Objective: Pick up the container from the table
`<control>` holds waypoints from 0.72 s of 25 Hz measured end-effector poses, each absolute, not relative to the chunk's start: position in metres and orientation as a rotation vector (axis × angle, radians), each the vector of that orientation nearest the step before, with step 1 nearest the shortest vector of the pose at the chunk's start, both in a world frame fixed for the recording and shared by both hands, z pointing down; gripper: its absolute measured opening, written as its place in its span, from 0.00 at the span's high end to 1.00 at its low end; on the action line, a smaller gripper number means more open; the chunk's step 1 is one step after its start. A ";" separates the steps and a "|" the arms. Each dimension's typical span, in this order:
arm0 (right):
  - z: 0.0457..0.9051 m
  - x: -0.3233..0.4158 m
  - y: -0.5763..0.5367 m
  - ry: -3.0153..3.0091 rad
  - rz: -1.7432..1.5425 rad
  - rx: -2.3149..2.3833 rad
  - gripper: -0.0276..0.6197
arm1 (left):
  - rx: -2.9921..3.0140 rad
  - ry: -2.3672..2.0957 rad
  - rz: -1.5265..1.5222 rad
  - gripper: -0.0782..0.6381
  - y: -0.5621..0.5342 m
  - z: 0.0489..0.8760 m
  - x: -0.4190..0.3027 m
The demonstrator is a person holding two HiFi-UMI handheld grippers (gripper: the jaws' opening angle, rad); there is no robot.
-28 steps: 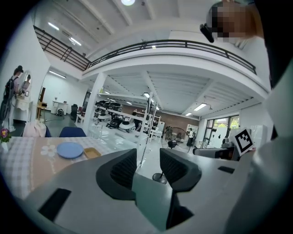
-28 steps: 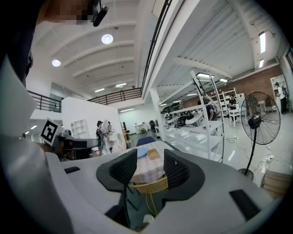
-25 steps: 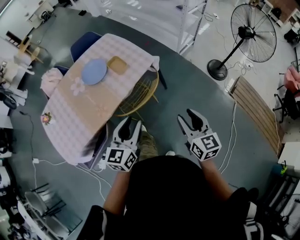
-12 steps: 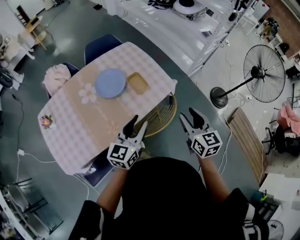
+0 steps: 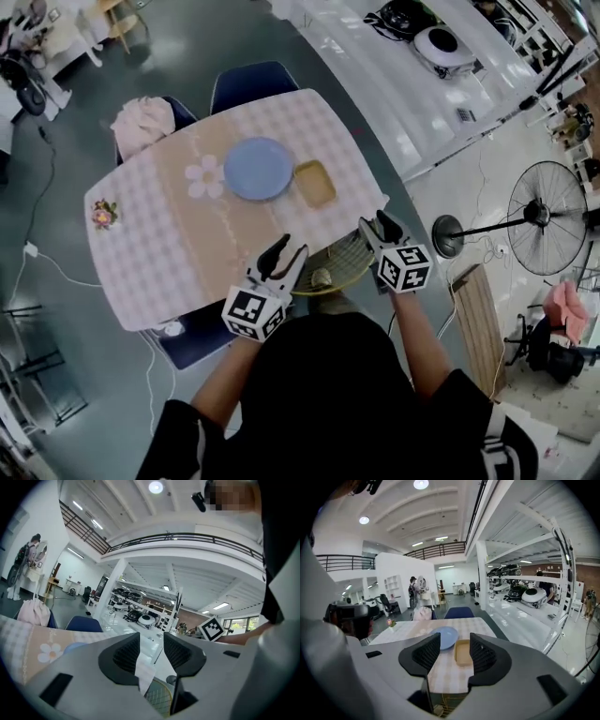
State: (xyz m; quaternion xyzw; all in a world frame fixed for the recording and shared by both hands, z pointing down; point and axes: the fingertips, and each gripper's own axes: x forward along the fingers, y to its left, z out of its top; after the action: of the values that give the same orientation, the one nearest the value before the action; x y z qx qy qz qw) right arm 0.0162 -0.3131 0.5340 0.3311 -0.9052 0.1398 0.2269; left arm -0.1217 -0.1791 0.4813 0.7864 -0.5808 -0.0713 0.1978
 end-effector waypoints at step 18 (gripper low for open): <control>0.717 -0.055 -0.446 -2.279 0.471 0.557 0.70 | 1.863 -1.876 -0.134 0.70 -0.245 0.499 -0.154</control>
State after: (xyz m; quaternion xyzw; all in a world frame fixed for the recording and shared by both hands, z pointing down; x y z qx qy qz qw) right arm -0.0548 -0.4465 0.7170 0.2166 -0.8864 0.1834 0.3657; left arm -0.1538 -0.2446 0.4987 0.6823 -0.6871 -0.0491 0.2448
